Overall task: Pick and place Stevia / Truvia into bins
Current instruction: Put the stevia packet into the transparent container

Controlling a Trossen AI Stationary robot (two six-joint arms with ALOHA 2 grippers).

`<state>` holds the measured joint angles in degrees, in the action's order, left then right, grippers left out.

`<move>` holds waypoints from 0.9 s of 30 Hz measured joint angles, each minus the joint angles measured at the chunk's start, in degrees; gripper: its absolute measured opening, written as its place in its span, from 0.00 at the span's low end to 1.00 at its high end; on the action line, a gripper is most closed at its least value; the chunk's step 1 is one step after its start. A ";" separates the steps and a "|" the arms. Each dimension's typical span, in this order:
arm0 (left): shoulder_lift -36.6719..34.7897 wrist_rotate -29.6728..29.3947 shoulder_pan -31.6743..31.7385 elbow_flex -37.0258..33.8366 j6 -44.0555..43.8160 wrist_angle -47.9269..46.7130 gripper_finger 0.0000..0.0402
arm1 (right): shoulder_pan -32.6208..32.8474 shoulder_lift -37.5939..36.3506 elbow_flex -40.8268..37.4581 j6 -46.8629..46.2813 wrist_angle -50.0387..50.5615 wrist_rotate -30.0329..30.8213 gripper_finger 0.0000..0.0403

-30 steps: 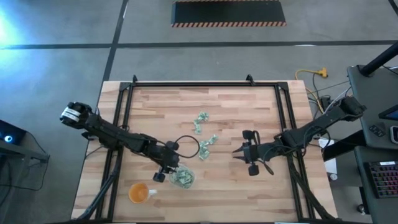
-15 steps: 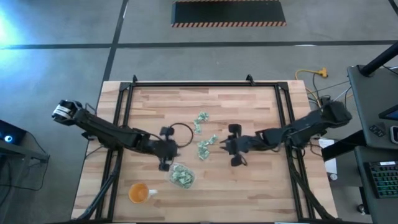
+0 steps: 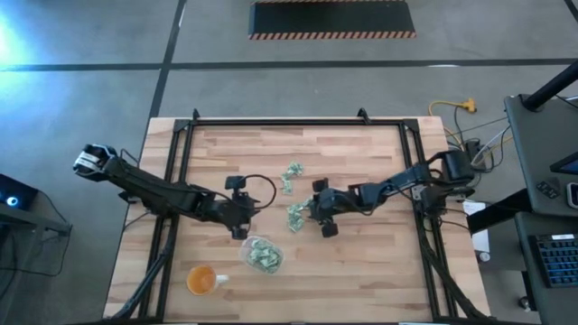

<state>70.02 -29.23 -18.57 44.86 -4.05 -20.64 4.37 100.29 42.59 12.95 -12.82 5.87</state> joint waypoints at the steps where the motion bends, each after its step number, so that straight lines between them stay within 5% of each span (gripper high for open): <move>1: 0.16 0.02 0.00 -0.01 0.01 0.07 0.26 | -0.20 0.76 0.71 0.36 0.04 -0.04 0.41; 8: 0.94 0.04 0.00 -0.07 0.37 0.13 0.26 | -1.96 2.69 2.14 1.23 0.56 -0.02 0.46; 27: 0.99 0.04 0.00 -0.07 0.44 0.04 0.26 | -4.52 3.50 2.09 -0.04 2.57 0.07 0.40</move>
<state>71.00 -29.19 -18.57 44.80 -3.62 -20.60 -0.15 103.79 44.69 12.91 -10.24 5.93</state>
